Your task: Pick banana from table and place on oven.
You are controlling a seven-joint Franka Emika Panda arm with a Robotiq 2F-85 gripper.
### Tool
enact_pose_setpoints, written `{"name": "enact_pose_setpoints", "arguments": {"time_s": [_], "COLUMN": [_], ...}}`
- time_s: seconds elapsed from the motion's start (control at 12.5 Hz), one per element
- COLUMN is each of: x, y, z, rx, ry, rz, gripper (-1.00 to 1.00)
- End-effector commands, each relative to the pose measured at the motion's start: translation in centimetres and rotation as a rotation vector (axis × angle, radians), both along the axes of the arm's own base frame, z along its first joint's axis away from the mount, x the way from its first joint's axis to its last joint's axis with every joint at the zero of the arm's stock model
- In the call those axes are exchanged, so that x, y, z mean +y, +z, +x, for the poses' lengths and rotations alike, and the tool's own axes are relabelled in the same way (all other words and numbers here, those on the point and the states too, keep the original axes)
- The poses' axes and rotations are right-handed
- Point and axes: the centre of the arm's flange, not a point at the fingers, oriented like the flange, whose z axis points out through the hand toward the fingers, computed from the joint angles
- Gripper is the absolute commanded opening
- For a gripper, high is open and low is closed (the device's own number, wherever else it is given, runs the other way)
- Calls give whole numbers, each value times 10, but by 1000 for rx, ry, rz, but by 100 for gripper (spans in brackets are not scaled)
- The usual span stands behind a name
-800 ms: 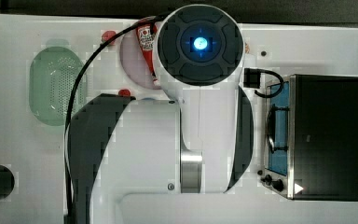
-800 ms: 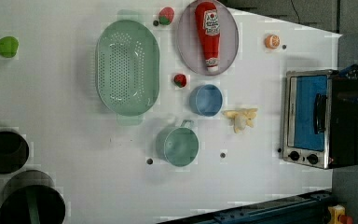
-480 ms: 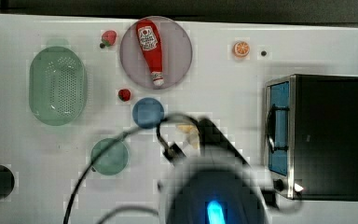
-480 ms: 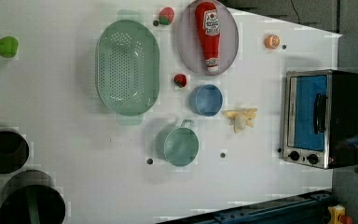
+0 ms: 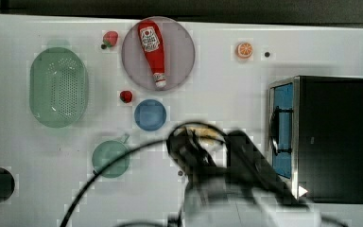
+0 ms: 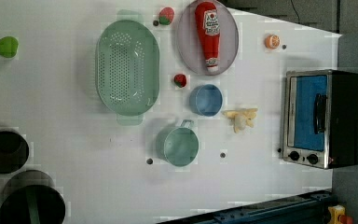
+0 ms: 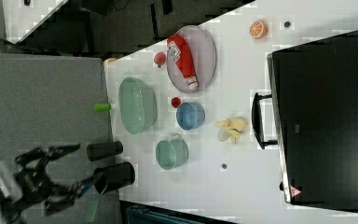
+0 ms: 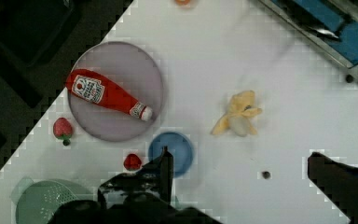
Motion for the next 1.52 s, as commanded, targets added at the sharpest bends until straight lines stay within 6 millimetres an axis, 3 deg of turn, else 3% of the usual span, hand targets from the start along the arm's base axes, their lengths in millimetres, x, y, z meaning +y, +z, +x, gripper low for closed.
{"name": "enact_pose_setpoints", "arguments": {"time_s": [0.08,0.48,0.8,1.12,1.52], "x": [-3,-15,-32,-36,-35], "y": [-141,-267,-355,-423,-478], "z": [38,71,84,74,59], "rx": [229,249,252,294,280], "ry": [-27,-49,-79,-86,-84], "rz": [10,12,7,0,-10], "gripper": [100,100,100,100,100]}}
